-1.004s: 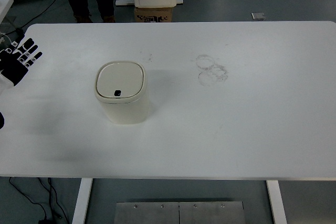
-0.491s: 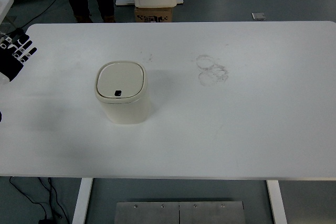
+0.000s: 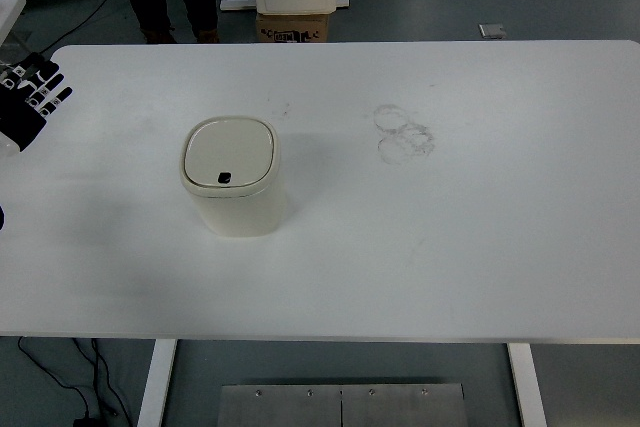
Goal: Open trash bin
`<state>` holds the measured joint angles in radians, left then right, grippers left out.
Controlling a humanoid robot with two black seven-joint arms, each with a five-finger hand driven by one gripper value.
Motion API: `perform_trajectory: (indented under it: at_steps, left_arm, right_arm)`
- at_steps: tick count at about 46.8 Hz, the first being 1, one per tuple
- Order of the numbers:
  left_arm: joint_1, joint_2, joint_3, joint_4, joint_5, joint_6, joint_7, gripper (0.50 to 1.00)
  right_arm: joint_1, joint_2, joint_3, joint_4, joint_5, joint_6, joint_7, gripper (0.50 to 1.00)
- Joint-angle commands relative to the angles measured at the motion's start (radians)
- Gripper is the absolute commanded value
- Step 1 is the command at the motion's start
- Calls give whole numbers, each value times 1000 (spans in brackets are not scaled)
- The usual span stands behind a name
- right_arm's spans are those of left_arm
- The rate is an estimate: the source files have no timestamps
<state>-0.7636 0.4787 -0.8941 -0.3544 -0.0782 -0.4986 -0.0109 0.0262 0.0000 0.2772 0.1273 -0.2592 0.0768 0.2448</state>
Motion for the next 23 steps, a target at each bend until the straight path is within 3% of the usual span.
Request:
perform_trajectory:
  at_steps: [1,10,18,23]
  left_arm:
    - [-3,0,29,-1,-2,0,0,1000]
    - [-57,38,205,-72,-9,21,-3,1000]
    - [-129,119,359,-222,-9,92,-3,1000]
    - [-187,176,455,-313,-11,97,-3,1000]
  right_arm:
    - [1,0,0,0,0,0,1,991]
    - [0,0,0,0,0,0,1,991]
    - [0,0,-1,0,0,0,1,991]
    - [0,0,0,0,0,0,-1,991]
